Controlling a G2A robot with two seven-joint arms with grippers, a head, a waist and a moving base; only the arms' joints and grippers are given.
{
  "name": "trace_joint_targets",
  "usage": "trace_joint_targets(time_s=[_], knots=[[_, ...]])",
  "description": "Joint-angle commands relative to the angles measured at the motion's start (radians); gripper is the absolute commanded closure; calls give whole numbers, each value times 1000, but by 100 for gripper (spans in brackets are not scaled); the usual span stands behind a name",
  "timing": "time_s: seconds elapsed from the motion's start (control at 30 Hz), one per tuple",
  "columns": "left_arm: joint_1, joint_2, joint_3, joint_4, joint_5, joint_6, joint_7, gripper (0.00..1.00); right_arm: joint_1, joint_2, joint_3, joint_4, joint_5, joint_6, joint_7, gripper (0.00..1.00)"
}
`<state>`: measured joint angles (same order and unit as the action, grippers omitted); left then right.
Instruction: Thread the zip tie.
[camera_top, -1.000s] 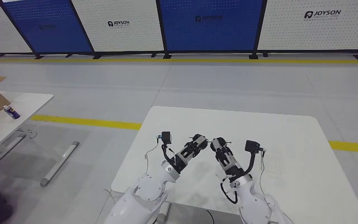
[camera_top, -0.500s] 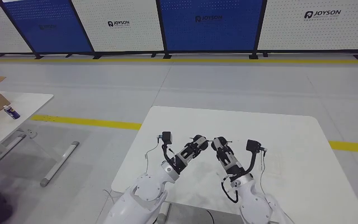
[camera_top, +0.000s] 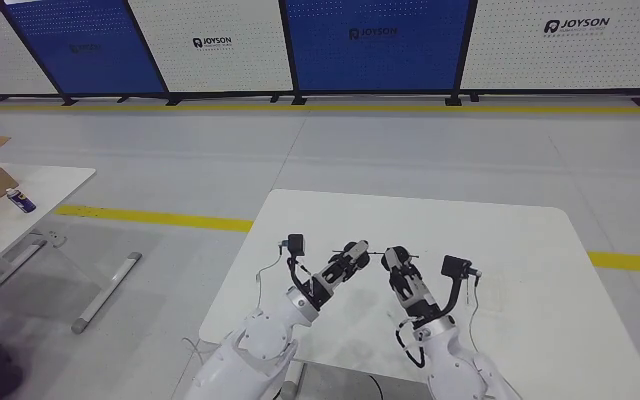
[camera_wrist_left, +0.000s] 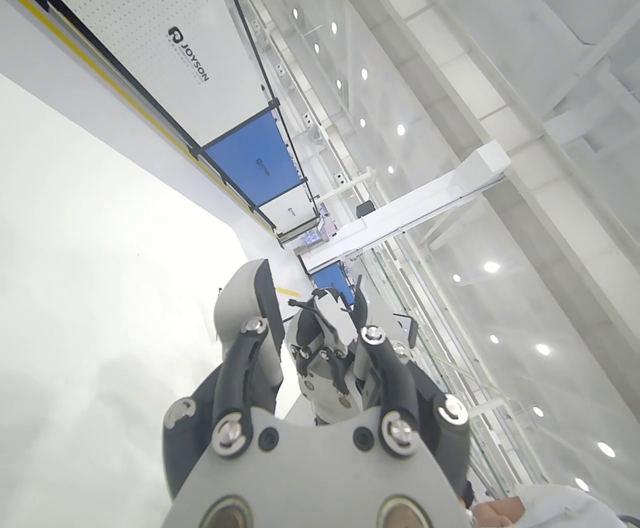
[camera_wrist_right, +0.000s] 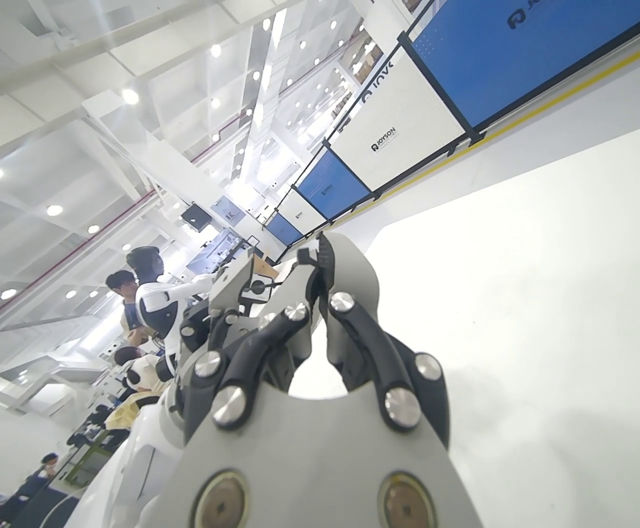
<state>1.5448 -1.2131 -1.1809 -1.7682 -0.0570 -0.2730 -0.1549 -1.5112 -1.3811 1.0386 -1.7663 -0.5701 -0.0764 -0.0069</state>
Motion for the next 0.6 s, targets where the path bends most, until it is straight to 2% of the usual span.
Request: trace_joint_targets(time_s=[0.0,0.17,0.4,0.47,0.57], knots=[[2,1,-1,-2,13,-1,3,72,-1,0,-2,0,-12,2,-7,100],[8,2,4,-9,40,6,2,80,-4,-1,-5,0,-29,5,-19,100],[6,2,17,-9,67,26,-1,79,-7,-3,-6,0,-38,4,-34,100],[2,1,21,-9,71,30,-1,84,-7,-3,-6,0,-39,3,-35,100],[-4,0,25,-6,73,36,2,86,-8,-3,-5,-1,-42,2,-36,100]])
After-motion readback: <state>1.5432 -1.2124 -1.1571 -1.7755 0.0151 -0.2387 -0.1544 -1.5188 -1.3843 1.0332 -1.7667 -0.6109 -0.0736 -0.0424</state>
